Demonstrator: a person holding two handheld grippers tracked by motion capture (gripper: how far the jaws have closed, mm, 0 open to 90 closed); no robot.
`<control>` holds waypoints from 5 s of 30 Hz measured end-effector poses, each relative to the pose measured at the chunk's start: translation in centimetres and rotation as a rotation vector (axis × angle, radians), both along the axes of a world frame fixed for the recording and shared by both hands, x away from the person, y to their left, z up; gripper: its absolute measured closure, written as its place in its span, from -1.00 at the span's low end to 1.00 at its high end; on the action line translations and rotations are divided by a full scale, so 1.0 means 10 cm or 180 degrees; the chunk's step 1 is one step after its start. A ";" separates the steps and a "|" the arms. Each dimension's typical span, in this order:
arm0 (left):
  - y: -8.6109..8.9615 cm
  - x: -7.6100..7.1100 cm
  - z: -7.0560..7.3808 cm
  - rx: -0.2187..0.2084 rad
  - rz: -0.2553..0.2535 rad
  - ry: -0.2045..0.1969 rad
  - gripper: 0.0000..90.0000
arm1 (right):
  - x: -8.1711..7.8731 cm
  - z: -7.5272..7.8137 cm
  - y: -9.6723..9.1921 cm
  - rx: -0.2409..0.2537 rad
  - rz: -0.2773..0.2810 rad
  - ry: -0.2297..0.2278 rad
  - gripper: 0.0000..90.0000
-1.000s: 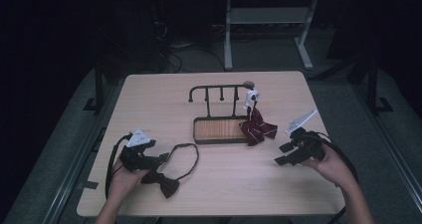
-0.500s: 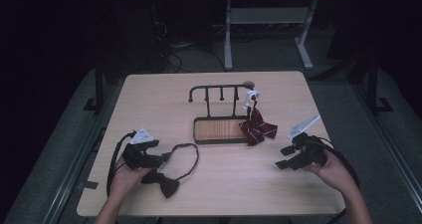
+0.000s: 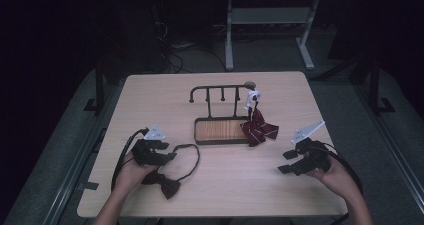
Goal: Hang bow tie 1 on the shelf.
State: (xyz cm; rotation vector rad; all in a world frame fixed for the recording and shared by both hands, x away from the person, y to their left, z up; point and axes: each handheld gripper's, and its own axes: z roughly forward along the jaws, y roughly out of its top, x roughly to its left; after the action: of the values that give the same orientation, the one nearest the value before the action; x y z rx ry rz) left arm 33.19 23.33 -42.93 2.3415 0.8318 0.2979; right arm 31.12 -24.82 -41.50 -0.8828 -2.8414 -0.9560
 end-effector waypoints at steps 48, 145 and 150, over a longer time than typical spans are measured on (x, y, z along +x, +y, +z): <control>-0.27 0.54 -0.11 0.0461 -0.0213 0.0536 0.82 | -0.05 0.02 -0.06 0.0032 -0.0049 -0.0070 -0.15; -0.16 0.33 1.17 0.0423 -0.0885 0.0407 1.00 | -0.05 0.06 -0.17 0.0156 -0.0052 -0.0126 -0.19; -0.15 0.35 1.24 0.0398 -0.0890 0.0391 1.00 | -0.06 0.07 -0.17 0.0156 -0.0070 -0.0109 -0.19</control>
State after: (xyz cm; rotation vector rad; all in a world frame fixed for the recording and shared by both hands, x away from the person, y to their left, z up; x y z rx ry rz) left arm 36.69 21.87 -30.53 2.5759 0.5437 0.0898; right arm 30.49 -26.48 -40.84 -0.9033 -2.8288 -1.0487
